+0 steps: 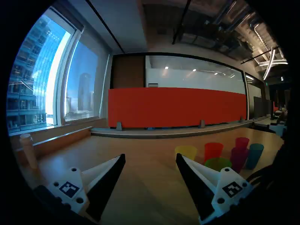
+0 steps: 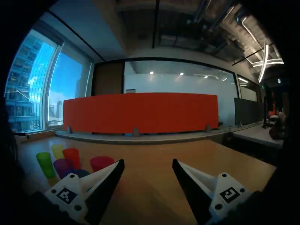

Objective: Pour water

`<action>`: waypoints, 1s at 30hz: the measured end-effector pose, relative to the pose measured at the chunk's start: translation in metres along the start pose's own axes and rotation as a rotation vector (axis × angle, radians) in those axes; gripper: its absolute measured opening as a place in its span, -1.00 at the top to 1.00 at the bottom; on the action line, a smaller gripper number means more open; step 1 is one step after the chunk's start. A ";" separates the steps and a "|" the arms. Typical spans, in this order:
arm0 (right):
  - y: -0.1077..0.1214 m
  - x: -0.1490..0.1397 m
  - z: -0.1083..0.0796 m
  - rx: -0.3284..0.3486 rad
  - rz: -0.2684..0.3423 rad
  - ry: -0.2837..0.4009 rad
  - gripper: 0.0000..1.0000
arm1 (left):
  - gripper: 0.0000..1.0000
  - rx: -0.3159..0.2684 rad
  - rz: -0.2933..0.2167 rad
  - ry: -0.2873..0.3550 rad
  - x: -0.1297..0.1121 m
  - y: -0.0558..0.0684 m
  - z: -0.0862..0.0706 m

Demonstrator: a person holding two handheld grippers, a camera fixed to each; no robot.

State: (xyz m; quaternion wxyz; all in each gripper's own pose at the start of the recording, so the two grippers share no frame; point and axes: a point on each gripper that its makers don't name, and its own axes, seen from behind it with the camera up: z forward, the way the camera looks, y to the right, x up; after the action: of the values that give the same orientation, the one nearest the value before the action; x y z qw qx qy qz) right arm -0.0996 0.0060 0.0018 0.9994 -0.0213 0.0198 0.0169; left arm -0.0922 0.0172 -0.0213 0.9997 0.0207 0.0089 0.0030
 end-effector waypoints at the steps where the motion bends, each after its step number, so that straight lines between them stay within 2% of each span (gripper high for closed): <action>1: 0.000 0.000 0.000 -0.001 -0.003 0.000 -0.98 | -1.00 0.000 0.000 0.000 0.000 0.000 0.000; 30: 0.001 -0.004 -0.001 -0.003 -0.013 -0.002 -0.98 | -1.00 0.000 0.000 0.000 0.000 0.000 0.001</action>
State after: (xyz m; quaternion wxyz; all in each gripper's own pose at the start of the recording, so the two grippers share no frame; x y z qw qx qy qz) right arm -0.1035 0.0068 0.0006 0.9995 -0.0229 0.0188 0.0106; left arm -0.0923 0.0169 -0.0206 0.9997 0.0207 0.0089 0.0029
